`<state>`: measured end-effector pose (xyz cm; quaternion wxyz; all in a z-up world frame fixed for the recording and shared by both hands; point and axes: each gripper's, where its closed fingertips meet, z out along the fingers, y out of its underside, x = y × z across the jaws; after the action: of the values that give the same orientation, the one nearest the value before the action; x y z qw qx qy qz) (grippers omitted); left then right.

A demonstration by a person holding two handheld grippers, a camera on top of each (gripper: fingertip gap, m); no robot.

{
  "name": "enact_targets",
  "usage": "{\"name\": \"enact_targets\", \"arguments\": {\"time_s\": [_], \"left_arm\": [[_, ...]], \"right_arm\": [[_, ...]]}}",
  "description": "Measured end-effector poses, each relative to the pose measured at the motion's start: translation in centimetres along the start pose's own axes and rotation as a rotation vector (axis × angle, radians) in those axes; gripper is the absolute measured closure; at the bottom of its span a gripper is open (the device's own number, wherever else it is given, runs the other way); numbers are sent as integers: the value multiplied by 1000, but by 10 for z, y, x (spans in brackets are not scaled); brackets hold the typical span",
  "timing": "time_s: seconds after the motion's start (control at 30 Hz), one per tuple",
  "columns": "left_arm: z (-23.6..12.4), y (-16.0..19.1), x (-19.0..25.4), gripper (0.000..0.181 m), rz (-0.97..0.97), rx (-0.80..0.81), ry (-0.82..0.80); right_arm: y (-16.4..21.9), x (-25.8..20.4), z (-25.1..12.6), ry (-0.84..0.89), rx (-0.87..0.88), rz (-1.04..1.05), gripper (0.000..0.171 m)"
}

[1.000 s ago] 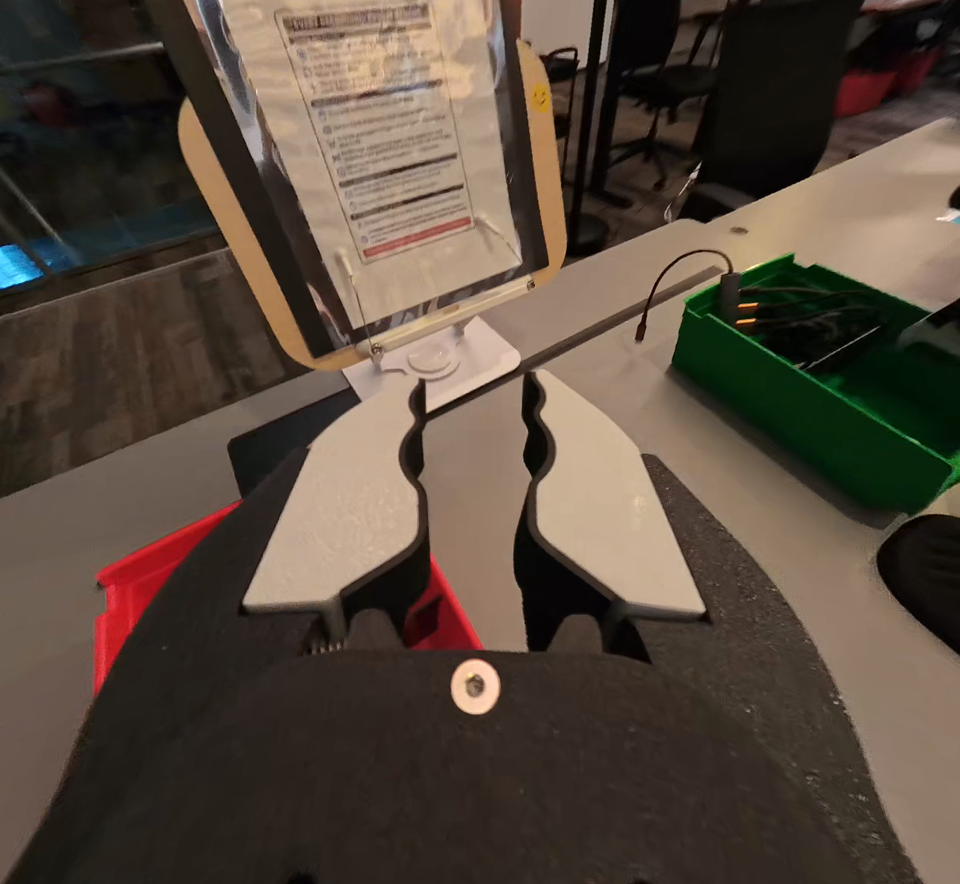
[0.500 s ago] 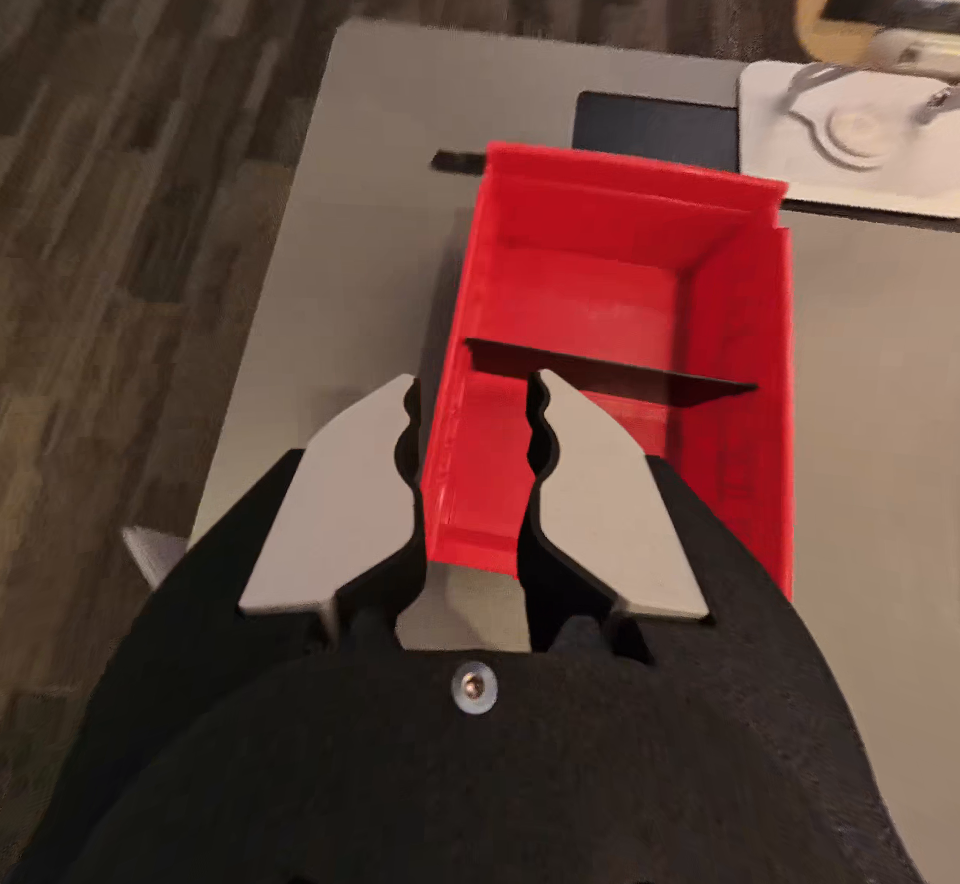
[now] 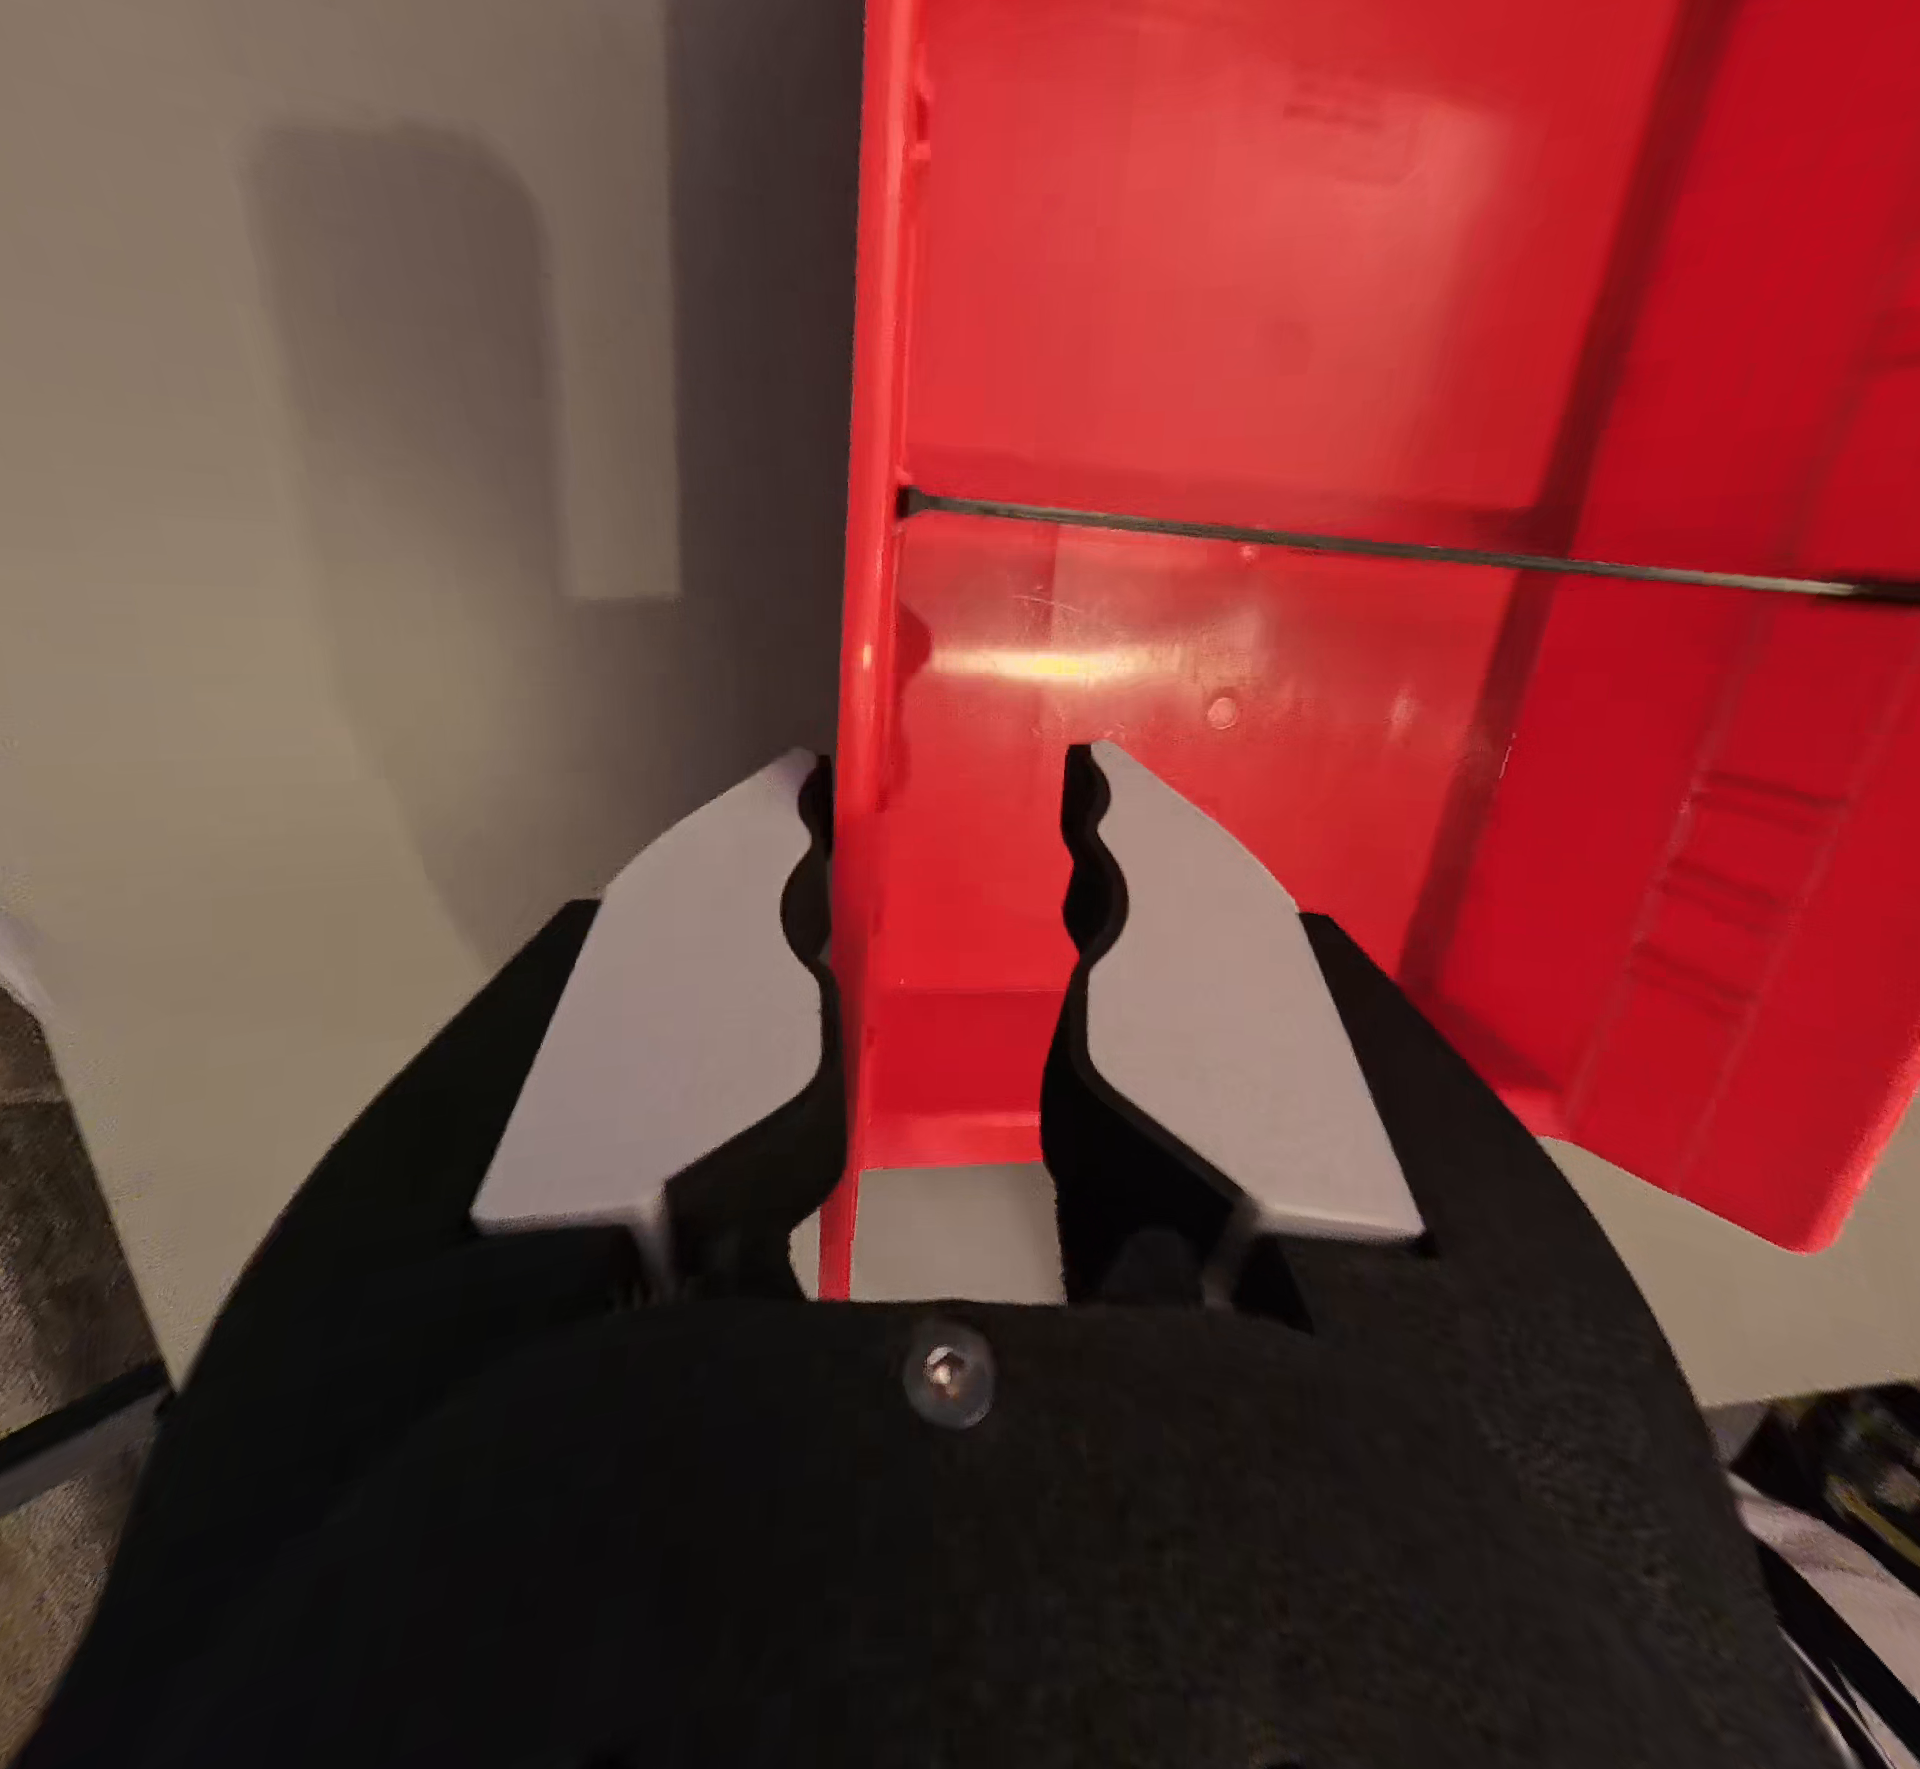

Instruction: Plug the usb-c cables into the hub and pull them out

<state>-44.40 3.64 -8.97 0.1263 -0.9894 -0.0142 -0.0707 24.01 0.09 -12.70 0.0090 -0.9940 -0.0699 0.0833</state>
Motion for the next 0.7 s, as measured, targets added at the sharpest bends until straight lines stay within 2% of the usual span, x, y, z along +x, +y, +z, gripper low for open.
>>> {"name": "enact_targets", "arguments": {"time_s": [0.07,0.2,0.33,0.43,0.7], "left_arm": [[10,4,5,140,-5,-50,48],[19,14,4,159,41,-143,-28],[24,24,23,172,114,-231,-20],[28,25,38,168,183,-258,-31],[34,27,71,174,304,-300,-3]], "right_arm": [[-8,-17,2,4,-17,-18,162],[-21,-49,8,0,-45,-76,161],[-22,-75,12,9,-81,-140,159],[-23,-87,14,27,-96,-180,158],[-18,-103,16,58,-116,-216,151]]}}
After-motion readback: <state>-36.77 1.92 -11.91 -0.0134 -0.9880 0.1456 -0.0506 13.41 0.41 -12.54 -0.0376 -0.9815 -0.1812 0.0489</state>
